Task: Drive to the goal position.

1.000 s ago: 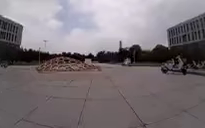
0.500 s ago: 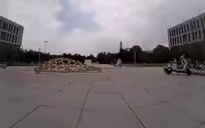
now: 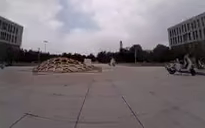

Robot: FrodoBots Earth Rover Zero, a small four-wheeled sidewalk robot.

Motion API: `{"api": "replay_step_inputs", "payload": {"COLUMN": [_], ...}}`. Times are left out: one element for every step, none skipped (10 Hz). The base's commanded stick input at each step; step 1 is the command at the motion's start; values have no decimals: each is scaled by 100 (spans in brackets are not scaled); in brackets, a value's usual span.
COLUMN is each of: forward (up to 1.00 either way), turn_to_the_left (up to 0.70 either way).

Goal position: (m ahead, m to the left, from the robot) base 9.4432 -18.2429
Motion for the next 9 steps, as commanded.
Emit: {"api": "replay_step_inputs", "payload": {"forward": [70,70,70,70,70,70,70,70,70], "turn_to_the_left": [0,0,0,0,0,0,0,0,0]}}
